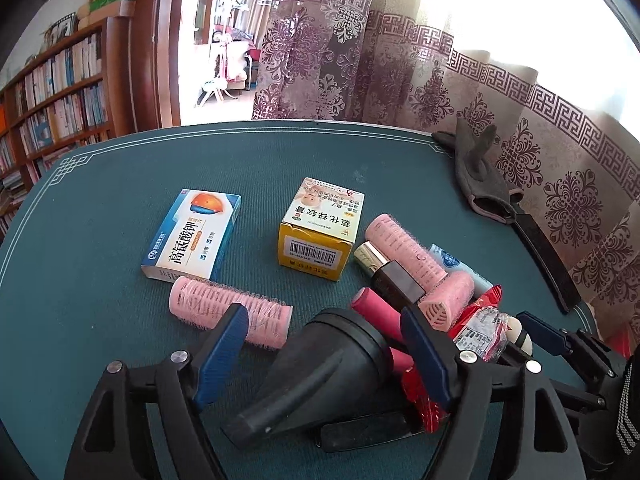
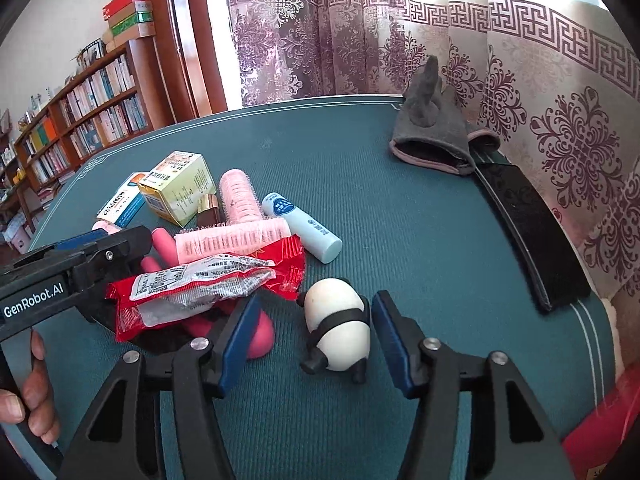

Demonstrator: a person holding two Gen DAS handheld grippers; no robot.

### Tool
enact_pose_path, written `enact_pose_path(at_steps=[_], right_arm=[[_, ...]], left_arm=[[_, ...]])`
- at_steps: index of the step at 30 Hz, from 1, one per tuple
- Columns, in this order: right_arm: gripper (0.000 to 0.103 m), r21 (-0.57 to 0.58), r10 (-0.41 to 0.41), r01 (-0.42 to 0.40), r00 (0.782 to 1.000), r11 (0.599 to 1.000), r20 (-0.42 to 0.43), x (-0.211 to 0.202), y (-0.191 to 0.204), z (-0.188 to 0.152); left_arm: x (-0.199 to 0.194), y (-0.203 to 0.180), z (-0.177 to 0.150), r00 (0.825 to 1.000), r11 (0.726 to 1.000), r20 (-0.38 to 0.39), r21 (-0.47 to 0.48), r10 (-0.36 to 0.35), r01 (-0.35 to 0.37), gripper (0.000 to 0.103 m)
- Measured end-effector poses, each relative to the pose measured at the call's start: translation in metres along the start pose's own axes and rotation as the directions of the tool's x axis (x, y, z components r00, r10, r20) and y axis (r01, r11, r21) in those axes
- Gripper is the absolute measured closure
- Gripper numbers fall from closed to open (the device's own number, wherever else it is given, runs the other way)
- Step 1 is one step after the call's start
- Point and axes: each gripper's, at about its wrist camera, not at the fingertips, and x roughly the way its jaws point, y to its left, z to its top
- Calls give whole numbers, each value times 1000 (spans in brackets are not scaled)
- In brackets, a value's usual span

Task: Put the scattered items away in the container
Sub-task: 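Grasp the black nozzle with left while right grasps the panda figure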

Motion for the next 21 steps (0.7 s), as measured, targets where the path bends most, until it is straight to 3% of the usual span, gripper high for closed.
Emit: enact_pose_path(at_steps=[5, 12, 14, 16, 21], right_arm=[[66, -1, 5, -5, 1000, 1000, 9, -2, 0, -4], [66, 23, 0, 0, 1000, 1000, 9, -14, -5, -16], [66, 27, -2, 2, 1000, 1000, 10, -19, -5, -21], [66, 37, -6, 6, 1000, 999, 9, -24, -7, -26], [66, 48, -20, 19, 1000, 999, 18, -32, -9, -34]], left_arm=[[5, -8, -1, 1000, 999, 5, 34, 28, -28, 15], [6, -10, -1, 999, 998, 25, 49, 35, -36, 15], [6, -12, -2, 998, 997, 34, 57, 46, -48, 21], [5, -15, -3, 998, 996, 35, 77, 51, -54, 33], [5, -15, -5, 997, 995, 46, 82, 59, -62, 33]])
